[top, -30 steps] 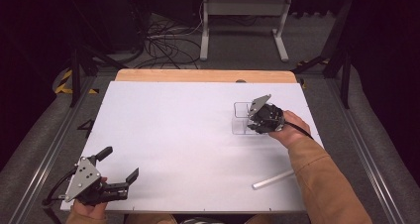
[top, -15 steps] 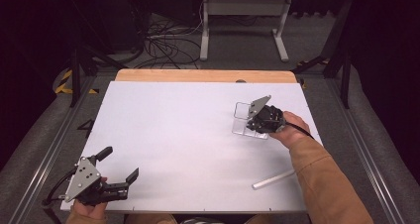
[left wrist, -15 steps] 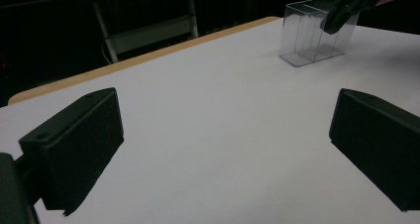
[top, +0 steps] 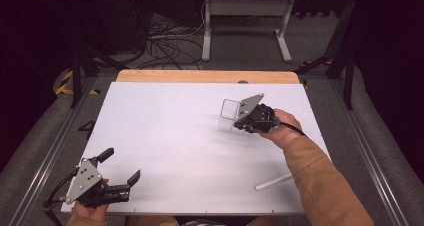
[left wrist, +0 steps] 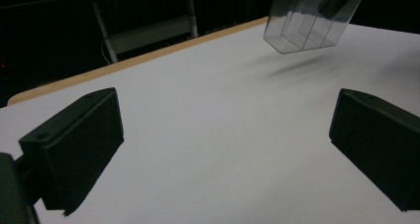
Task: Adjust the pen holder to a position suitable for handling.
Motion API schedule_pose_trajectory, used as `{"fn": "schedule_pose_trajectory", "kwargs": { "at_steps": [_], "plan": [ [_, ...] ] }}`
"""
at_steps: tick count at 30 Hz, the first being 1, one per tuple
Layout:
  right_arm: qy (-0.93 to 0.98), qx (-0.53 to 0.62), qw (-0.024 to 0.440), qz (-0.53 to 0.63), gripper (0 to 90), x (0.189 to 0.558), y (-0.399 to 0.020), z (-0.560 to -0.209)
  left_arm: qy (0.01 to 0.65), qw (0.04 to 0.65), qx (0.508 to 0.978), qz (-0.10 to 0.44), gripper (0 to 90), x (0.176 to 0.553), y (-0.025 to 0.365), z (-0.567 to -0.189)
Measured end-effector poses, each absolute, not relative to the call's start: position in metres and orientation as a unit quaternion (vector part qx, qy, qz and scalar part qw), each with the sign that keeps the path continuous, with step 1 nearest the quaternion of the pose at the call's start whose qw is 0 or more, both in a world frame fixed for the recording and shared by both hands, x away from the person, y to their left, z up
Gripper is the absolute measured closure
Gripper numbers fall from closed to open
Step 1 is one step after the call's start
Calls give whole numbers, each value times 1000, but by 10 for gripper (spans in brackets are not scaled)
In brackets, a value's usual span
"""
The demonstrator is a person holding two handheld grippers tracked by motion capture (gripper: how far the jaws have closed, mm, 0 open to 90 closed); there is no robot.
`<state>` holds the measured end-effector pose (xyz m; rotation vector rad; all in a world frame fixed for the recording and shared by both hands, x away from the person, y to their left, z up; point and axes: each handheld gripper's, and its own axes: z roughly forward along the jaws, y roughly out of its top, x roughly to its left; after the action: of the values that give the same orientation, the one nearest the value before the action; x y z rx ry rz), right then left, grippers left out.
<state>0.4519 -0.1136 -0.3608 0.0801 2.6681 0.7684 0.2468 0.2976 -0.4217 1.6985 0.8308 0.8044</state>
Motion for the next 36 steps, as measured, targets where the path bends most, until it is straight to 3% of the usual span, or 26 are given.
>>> {"fn": "schedule_pose_trajectory", "kwargs": {
  "at_steps": [17, 36],
  "plan": [
    [963, -27, 99, 249, 864, 446, -36, -380, 346, 520, 707, 332, 10, 247, 300, -422],
    [965, -40, 84, 245, 852, 447, -15, -392, 344, 519, 709, 330, 11, 247, 300, -423]
  ]
}}
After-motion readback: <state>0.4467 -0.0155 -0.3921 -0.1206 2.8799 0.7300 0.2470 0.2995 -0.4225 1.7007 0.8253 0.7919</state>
